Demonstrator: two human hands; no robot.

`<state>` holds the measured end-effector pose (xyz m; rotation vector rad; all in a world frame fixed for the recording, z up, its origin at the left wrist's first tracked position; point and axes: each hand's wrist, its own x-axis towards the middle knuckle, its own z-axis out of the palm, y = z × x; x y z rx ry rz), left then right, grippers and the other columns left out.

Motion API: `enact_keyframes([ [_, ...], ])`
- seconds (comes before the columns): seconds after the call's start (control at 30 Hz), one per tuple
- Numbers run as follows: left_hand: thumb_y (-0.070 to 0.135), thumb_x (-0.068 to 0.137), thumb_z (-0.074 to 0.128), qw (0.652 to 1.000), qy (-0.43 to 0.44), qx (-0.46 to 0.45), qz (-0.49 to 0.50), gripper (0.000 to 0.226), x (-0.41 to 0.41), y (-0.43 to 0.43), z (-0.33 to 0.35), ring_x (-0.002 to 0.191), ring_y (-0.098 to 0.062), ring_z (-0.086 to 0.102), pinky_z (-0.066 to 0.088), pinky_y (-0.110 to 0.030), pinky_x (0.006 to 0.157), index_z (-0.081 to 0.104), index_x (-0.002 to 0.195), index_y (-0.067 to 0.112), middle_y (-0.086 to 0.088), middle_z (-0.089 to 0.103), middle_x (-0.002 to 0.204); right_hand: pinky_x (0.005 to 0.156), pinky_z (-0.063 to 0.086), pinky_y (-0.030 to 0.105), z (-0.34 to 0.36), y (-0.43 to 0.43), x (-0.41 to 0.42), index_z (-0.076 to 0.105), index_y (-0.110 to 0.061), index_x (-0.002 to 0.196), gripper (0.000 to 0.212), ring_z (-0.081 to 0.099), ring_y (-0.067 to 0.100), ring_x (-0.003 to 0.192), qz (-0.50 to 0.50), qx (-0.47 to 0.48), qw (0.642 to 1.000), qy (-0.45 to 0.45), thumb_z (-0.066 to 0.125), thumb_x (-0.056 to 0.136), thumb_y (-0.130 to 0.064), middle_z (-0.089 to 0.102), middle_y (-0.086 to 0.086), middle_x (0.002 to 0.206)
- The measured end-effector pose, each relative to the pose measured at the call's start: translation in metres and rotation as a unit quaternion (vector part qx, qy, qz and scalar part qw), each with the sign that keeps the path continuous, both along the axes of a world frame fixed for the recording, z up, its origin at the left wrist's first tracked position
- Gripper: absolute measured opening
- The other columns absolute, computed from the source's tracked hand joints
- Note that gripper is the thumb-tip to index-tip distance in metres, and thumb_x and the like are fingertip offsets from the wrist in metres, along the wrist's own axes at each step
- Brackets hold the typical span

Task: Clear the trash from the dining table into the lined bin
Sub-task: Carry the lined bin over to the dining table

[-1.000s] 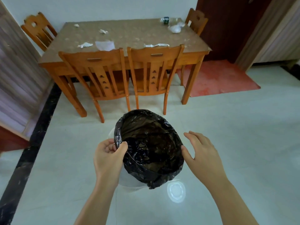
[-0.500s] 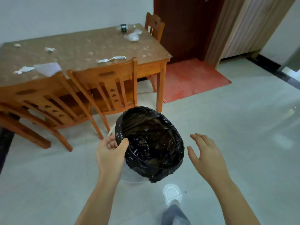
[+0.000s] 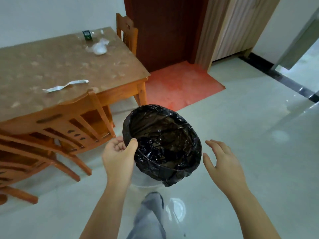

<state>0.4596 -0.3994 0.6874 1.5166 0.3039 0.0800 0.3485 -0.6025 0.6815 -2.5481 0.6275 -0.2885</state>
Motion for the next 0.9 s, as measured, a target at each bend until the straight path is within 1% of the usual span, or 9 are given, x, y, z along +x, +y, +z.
enact_keyframes([
  [0.07, 0.009, 0.074, 0.068, 1.000, 0.005, 0.001, -0.017, 0.017, 0.040, -0.024, -0.005, 0.049, -0.001, 0.046, 0.042, -0.017, 0.052, 0.057, 0.081, 0.020, 0.005, 0.050, 0.060, 0.095, 0.041, 0.039, -0.003, -0.018, 0.039, 0.054, -0.013, 0.119, 0.035, 0.050, 0.025, 0.116, -0.019, -0.004, 1.000, -0.004, 0.056, 0.085, -0.019, 0.058, 0.008, 0.124],
  [0.23, 0.011, 0.073, 0.069, 0.998, 0.011, 0.026, -0.063, 0.016, 0.149, -0.078, -0.004, 0.052, -0.007, 0.045, 0.041, -0.024, 0.054, 0.056, 0.077, 0.020, 0.004, 0.050, 0.059, 0.097, 0.037, 0.039, 0.005, -0.063, 0.144, 0.054, -0.011, 0.119, 0.035, 0.050, 0.028, 0.116, -0.040, -0.020, 0.999, 0.006, 0.055, 0.085, -0.019, 0.057, 0.010, 0.125],
  [0.3, 0.015, 0.072, 0.069, 0.995, 0.001, 0.048, -0.089, 0.016, 0.189, -0.102, 0.002, 0.051, -0.004, 0.047, 0.043, -0.021, 0.053, 0.056, 0.077, 0.021, 0.004, 0.053, 0.062, 0.096, 0.038, 0.038, 0.010, -0.082, 0.179, 0.054, -0.011, 0.119, 0.035, 0.050, 0.028, 0.116, -0.058, -0.027, 0.998, 0.002, 0.055, 0.085, -0.019, 0.057, 0.010, 0.124],
  [0.43, 0.015, 0.071, 0.070, 0.988, -0.043, 0.076, -0.125, 0.024, 0.255, -0.157, 0.007, 0.046, 0.007, 0.047, 0.040, -0.008, 0.046, 0.051, 0.073, 0.029, 0.008, 0.054, 0.061, 0.094, 0.041, 0.041, 0.013, -0.125, 0.235, 0.055, -0.011, 0.117, 0.034, 0.051, 0.030, 0.114, -0.099, -0.030, 0.995, 0.000, 0.057, 0.084, -0.019, 0.058, 0.010, 0.122],
  [0.57, 0.017, 0.070, 0.070, 0.984, -0.040, 0.096, -0.147, 0.019, 0.315, -0.215, 0.003, 0.051, -0.001, 0.048, 0.042, -0.013, 0.049, 0.054, 0.077, 0.025, 0.004, 0.056, 0.066, 0.093, 0.042, 0.040, 0.009, -0.176, 0.283, 0.056, -0.010, 0.116, 0.034, 0.053, 0.031, 0.113, -0.121, -0.034, 0.992, 0.002, 0.058, 0.083, -0.019, 0.060, 0.010, 0.121],
  [0.63, 0.018, 0.070, 0.070, 0.984, -0.033, 0.091, -0.152, 0.018, 0.347, -0.247, -0.001, 0.057, -0.010, 0.046, 0.042, -0.022, 0.053, 0.054, 0.077, 0.023, 0.003, 0.052, 0.065, 0.095, 0.041, 0.040, 0.006, -0.209, 0.312, 0.056, -0.011, 0.117, 0.034, 0.053, 0.030, 0.114, -0.122, -0.031, 0.992, 0.006, 0.058, 0.084, -0.019, 0.059, 0.010, 0.123],
  [0.7, 0.021, 0.069, 0.071, 0.985, -0.032, 0.087, -0.146, 0.021, 0.379, -0.281, -0.003, 0.060, -0.012, 0.046, 0.042, -0.025, 0.056, 0.052, 0.077, 0.025, 0.004, 0.051, 0.066, 0.096, 0.040, 0.041, 0.003, -0.245, 0.347, 0.055, -0.011, 0.118, 0.035, 0.051, 0.030, 0.115, -0.114, -0.030, 0.993, 0.005, 0.057, 0.084, -0.019, 0.058, 0.009, 0.124],
  [0.83, 0.025, 0.069, 0.072, 0.988, -0.053, 0.088, -0.115, 0.027, 0.441, -0.351, 0.003, 0.058, -0.007, 0.048, 0.043, -0.018, 0.055, 0.057, 0.090, 0.016, 0.006, 0.053, 0.067, 0.100, 0.036, 0.040, 0.006, -0.326, 0.428, 0.052, -0.012, 0.121, 0.037, 0.047, 0.028, 0.120, -0.060, -0.048, 0.997, -0.002, 0.054, 0.086, -0.022, 0.055, 0.008, 0.129],
  [0.9, 0.022, 0.072, 0.071, 0.989, -0.065, 0.096, -0.091, 0.023, 0.470, -0.383, 0.013, 0.057, -0.004, 0.049, 0.042, -0.012, 0.052, 0.057, 0.089, 0.017, 0.006, 0.053, 0.068, 0.101, 0.034, 0.040, 0.016, -0.366, 0.468, 0.051, -0.012, 0.123, 0.038, 0.045, 0.028, 0.122, -0.024, -0.063, 0.998, 0.000, 0.053, 0.086, -0.022, 0.054, 0.008, 0.130],
])
